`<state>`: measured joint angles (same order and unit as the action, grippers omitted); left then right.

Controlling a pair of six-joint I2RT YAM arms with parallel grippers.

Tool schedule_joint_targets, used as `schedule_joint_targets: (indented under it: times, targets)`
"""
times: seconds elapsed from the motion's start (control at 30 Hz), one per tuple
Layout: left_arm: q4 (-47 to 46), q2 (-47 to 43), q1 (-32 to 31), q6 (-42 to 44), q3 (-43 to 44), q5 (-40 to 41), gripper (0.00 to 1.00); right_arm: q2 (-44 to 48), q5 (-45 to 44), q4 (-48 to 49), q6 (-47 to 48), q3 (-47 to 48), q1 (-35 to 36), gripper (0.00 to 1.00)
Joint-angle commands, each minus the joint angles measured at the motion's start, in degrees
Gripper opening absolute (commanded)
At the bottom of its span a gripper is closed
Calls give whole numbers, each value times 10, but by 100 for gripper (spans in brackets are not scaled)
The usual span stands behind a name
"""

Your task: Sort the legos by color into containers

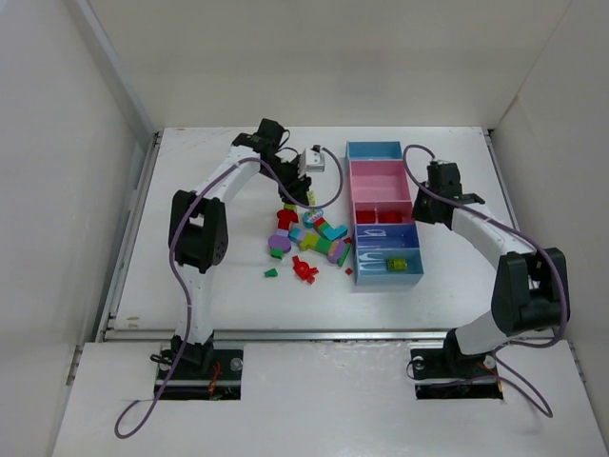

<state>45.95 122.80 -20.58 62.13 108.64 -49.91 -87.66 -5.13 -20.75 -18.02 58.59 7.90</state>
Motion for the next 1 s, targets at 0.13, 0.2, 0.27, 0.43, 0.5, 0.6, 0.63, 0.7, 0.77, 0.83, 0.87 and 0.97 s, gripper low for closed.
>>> schedule_joint_targets:
  times: [0.13,0.2,0.27,0.43,0.5,0.6,0.63,0.7,0.77,0.83,0.87,0.97]
  targets:
    - [7,-49,-17,11,-2,-39,0,23,-5,-28,-11,-22,1,6]
    - [7,-49,-31,11,3,-39,0,23,-5,-28,-5,-11,1,14]
    - [2,-49,-42,11,9,-39,0,23,-11,-33,10,11,1,24]
    - [2,-49,-96,17,20,-44,0,64,-32,-55,17,38,1,45]
    - [2,-49,-115,17,20,-51,0,88,-40,-67,17,54,1,46]
    - [2,-49,-155,23,20,-56,0,114,-46,-67,17,54,1,47]
    - [2,-43,-175,23,20,-56,0,134,-46,-67,17,54,1,47]
    - [2,-43,-194,28,20,-56,0,151,-46,-73,22,54,1,47]
    - [2,-38,-217,28,14,-56,0,171,-46,-78,30,42,1,48]
    - [2,-31,-228,28,9,-56,0,176,-52,-93,39,42,1,48]
    - [2,-25,-238,28,9,-56,0,184,-52,-99,44,42,1,48]
    - [2,-13,-252,14,14,-43,0,213,-45,-111,44,29,1,48]
